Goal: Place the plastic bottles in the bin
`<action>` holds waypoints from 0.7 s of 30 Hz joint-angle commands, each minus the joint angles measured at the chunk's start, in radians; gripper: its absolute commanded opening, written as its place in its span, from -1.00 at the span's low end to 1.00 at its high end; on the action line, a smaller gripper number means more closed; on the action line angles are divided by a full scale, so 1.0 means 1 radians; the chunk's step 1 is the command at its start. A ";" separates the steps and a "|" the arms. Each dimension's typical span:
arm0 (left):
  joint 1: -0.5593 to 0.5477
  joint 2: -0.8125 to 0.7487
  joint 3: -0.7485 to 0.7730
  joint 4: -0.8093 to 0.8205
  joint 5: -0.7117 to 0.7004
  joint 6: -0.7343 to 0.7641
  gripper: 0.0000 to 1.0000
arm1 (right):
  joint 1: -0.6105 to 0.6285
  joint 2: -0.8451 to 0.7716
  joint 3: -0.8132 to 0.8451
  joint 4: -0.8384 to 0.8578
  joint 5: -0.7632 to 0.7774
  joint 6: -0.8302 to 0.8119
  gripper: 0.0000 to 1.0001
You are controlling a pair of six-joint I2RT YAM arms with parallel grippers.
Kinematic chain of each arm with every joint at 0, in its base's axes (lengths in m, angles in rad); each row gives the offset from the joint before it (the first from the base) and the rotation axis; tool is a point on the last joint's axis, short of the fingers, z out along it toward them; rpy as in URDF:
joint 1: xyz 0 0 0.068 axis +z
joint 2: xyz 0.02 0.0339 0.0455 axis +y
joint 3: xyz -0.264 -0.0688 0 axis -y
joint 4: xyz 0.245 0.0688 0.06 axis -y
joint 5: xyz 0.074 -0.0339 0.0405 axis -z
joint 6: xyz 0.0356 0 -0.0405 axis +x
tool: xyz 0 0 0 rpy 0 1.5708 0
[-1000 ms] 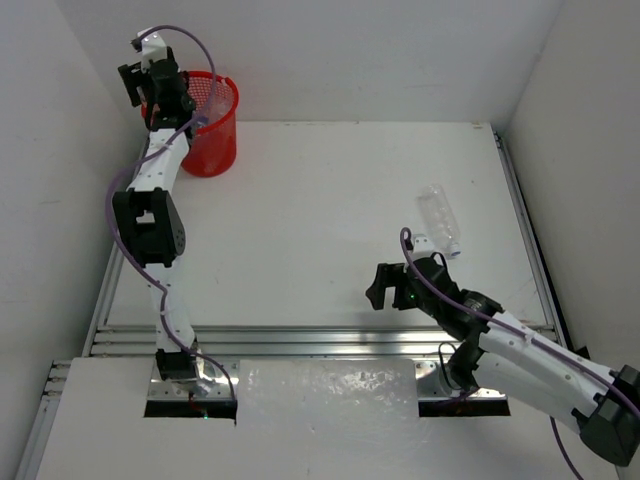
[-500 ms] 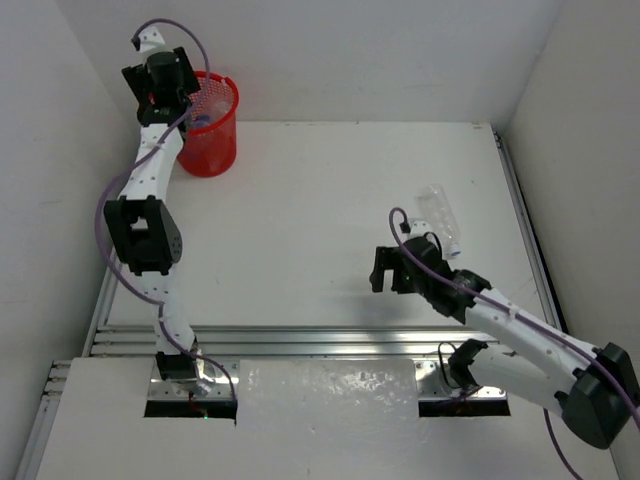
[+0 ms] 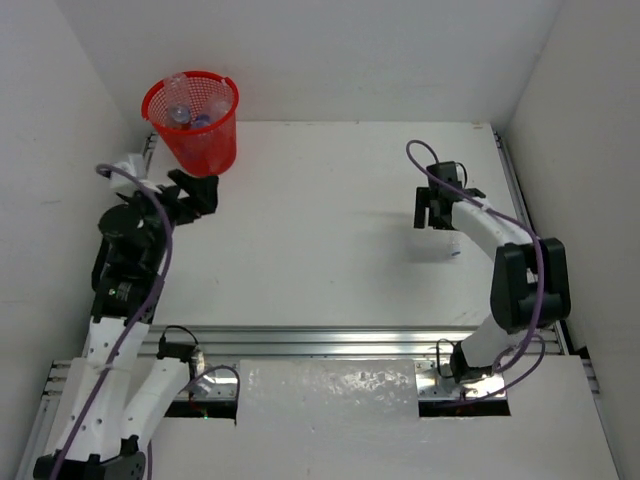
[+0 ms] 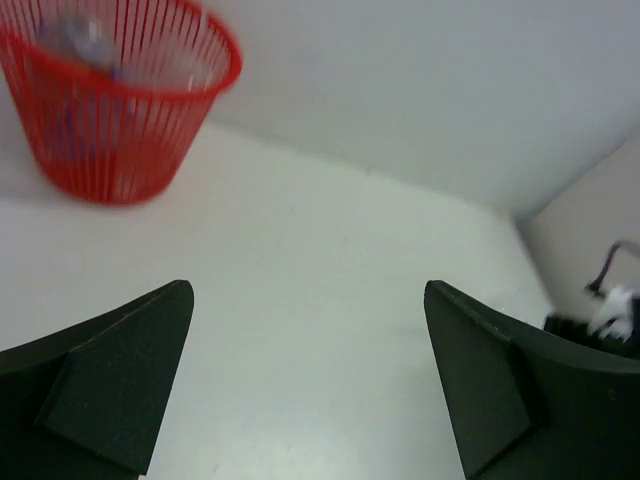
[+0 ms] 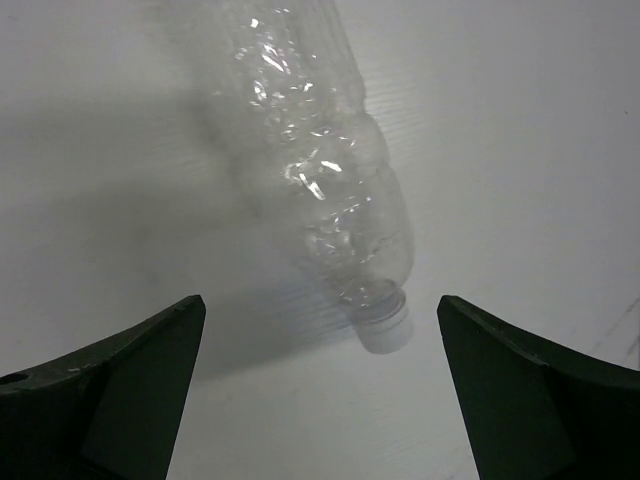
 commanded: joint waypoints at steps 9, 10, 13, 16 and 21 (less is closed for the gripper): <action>-0.066 -0.019 -0.194 -0.100 0.101 0.073 0.95 | -0.090 0.290 0.142 -0.051 -0.164 -0.119 -0.06; -0.066 -0.008 -0.180 -0.094 0.127 0.070 0.96 | -0.084 0.270 0.111 -0.037 -0.187 -0.120 -0.24; -0.066 0.038 -0.181 -0.030 0.289 0.027 0.95 | -0.002 0.102 0.014 0.033 -0.265 -0.116 -0.66; -0.087 0.095 -0.247 0.232 0.547 -0.180 0.96 | 0.139 -0.165 -0.137 0.193 -0.571 -0.078 -0.66; -0.312 0.239 -0.179 0.529 0.598 -0.277 0.96 | 0.258 -0.429 -0.412 0.820 -1.267 0.269 -0.66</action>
